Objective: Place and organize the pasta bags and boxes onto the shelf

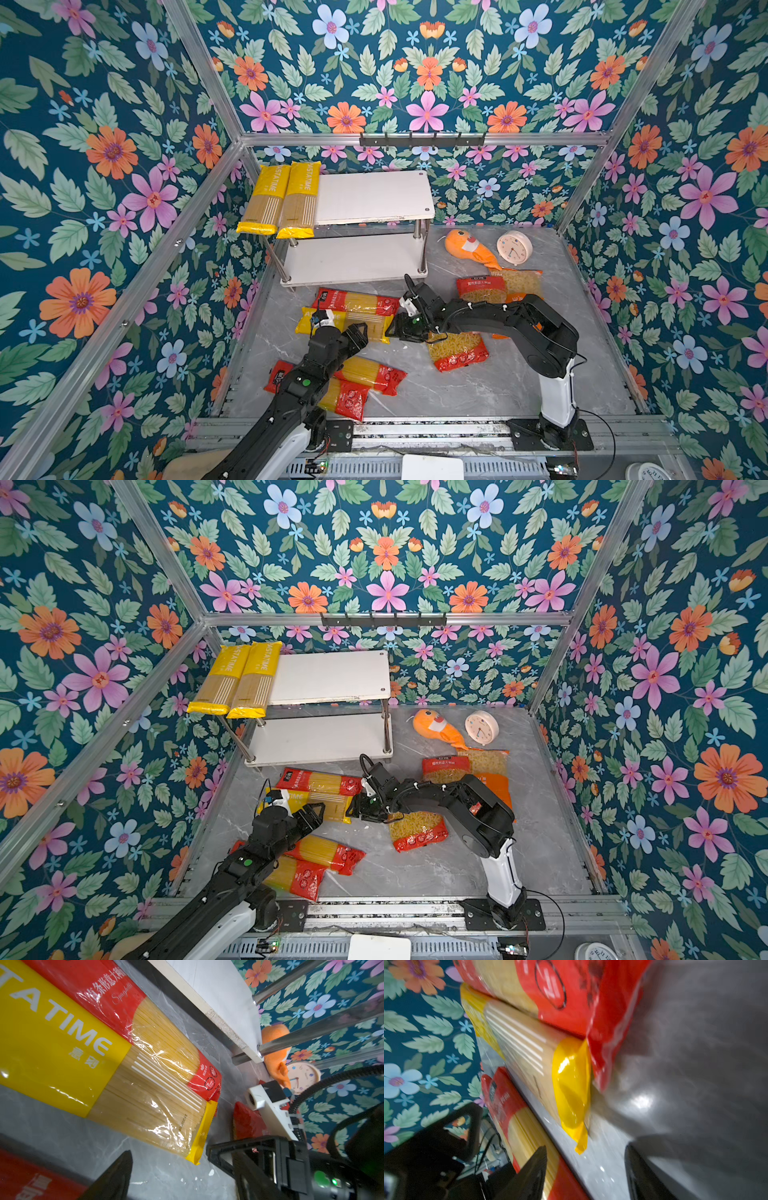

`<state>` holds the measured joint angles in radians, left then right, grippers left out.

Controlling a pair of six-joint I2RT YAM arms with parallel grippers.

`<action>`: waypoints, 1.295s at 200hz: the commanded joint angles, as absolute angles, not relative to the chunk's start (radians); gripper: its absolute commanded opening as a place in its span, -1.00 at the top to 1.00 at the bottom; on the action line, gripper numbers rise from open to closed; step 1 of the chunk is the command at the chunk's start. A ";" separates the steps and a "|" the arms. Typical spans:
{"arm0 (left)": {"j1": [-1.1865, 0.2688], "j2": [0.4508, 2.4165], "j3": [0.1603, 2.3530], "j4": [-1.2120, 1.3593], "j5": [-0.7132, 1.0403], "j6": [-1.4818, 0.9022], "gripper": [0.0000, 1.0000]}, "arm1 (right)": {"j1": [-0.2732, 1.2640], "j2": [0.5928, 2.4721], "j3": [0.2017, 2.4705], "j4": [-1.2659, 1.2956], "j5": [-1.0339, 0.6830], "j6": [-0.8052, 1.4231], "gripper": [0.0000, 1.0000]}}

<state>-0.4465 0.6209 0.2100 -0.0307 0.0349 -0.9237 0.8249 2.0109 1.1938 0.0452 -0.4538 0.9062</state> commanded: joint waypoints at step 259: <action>-0.361 0.600 0.146 0.275 0.120 -1.101 -0.53 | 0.835 1.504 0.498 0.660 0.189 1.351 1.00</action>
<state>-0.3508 0.5911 0.1799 0.1654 0.1066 -1.0508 0.8143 1.5200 0.4908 0.5976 0.0200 1.2564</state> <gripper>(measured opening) 0.765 0.052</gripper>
